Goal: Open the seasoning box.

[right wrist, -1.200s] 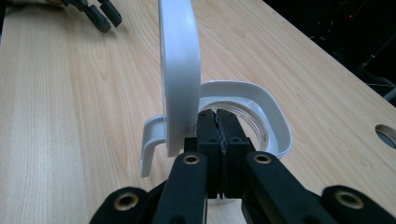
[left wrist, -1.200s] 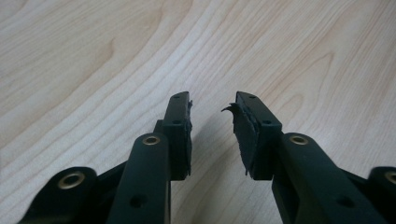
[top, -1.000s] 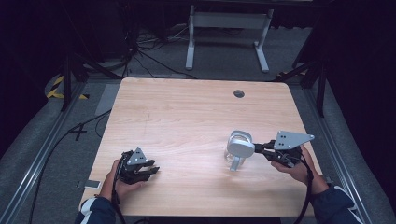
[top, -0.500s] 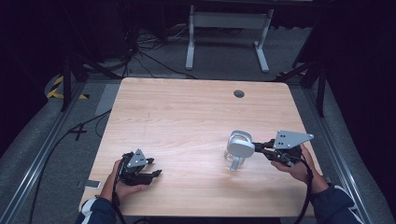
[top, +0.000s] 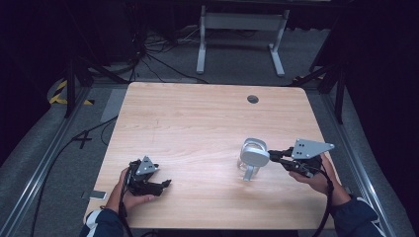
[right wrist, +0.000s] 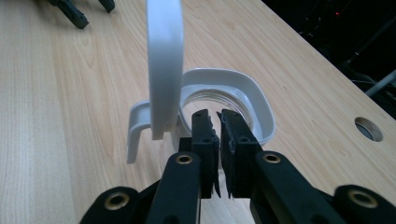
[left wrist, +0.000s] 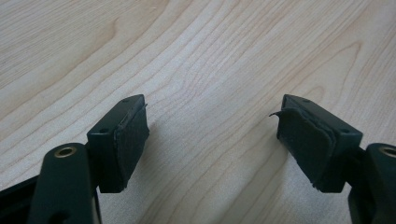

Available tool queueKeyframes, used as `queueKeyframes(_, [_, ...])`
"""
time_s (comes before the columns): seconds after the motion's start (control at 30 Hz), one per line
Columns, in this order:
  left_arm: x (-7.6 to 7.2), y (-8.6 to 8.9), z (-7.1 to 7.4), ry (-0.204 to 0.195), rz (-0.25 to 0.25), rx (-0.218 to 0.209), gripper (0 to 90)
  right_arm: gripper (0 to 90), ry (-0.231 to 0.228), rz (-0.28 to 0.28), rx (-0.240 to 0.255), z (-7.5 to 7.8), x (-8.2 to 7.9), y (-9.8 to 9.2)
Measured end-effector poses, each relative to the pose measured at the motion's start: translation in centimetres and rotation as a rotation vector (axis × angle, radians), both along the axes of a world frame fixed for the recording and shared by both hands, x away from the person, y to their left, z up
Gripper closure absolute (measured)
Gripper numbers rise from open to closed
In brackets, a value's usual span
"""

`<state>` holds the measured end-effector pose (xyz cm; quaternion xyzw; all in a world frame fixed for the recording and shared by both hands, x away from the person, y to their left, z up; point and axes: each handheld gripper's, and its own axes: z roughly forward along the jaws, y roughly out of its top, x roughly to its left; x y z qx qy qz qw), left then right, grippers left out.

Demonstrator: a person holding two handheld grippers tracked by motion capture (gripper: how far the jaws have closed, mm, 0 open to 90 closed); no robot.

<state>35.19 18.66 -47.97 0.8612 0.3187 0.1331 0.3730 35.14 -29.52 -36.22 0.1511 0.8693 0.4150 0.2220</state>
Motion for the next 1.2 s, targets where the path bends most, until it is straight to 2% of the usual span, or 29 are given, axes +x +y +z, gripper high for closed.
queueKeyframes(0.17, [0.0, 0.0, 0.0, 0.0, 0.006, 0.001, 24.4, 80.8, -0.005, -0.031, -0.026, 0.0, 0.0, -0.5])
queueKeyframes(0.33, [0.0, 0.0, 0.0, 0.001, 0.005, 0.001, 24.4, 77.4, -0.007, -0.056, -0.029, 0.0, 0.0, -1.0])
queueKeyframes(0.77, [0.0, 0.0, 0.0, 0.001, 0.004, 0.001, 24.1, 68.6, 0.018, -0.124, -0.052, -0.9, -0.4, -3.1])
queueKeyframes(0.93, [0.0, 0.0, 0.0, 0.003, 0.005, -0.001, 24.0, 64.5, 0.024, -0.153, -0.105, -2.0, -0.4, -3.7])
queueKeyframes(1.07, [0.0, 0.0, 0.0, 0.007, 0.002, 0.003, 24.0, 63.9, 0.07, -0.167, -0.13, -3.0, -0.3, -4.6])
queueKeyframes(1.2, [0.0, 0.0, 0.0, 0.006, 0.004, 0.002, 23.9, 61.4, 0.101, -0.186, -0.127, -3.8, -0.4, -5.6])
